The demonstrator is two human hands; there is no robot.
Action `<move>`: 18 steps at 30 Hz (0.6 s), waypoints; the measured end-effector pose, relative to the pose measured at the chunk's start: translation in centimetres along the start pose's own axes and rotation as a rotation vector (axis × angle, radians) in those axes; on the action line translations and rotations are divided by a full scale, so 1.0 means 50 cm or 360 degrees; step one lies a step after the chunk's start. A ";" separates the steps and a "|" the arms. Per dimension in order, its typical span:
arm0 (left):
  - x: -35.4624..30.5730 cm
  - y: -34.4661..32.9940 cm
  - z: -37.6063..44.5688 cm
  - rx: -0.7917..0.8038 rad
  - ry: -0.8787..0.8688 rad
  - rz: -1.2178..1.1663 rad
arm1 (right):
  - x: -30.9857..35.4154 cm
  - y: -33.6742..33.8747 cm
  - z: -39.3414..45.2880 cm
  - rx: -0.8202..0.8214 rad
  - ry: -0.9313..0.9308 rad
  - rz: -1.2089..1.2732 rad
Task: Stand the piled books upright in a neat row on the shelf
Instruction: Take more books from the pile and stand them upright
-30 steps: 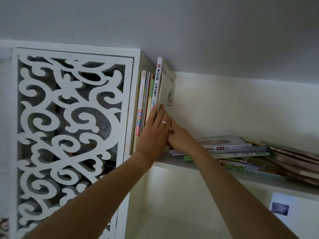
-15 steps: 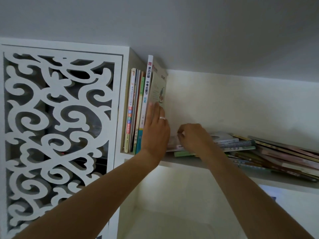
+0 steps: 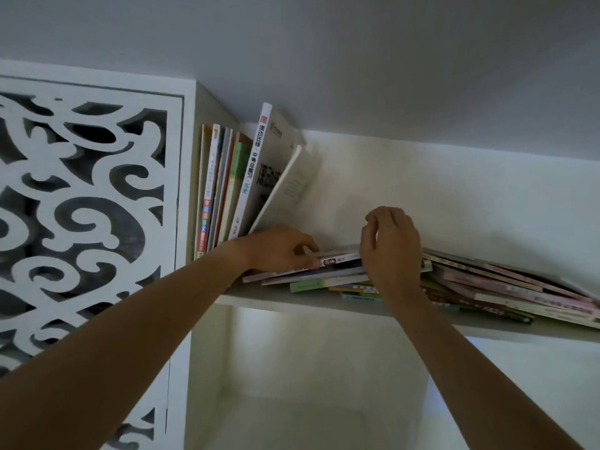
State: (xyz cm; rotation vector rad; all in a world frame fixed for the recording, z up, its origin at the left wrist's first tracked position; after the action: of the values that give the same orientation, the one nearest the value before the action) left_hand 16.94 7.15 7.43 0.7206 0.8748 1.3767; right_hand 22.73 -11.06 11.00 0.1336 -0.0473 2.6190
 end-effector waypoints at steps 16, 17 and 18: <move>-0.070 0.047 -0.060 -0.1266 -0.0124 0.0349 | 0.122 -0.114 -0.018 0.0832 -0.1038 0.0972; -0.065 0.050 -0.075 -0.1419 -0.0222 0.0413 | 0.127 -0.111 -0.008 0.0824 -0.0972 0.1005; -0.065 0.052 -0.091 -0.1547 -0.0291 0.0405 | 0.134 -0.109 0.000 0.0835 -0.0936 0.1049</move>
State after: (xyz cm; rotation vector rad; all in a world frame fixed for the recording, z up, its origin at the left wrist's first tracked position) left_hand 11.76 3.84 7.68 0.1837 -0.0899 1.7022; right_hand 19.68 -3.03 11.76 1.2520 0.4676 3.0591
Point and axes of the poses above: each hand's wrist, its own z-axis towards the middle knuckle, its own y-axis out of the back of the hand, x = y × z, the point moved 9 cm from there along z, towards the middle knuckle, and after that the axes turned 11 degrees about -x, right-handed, at the moved point
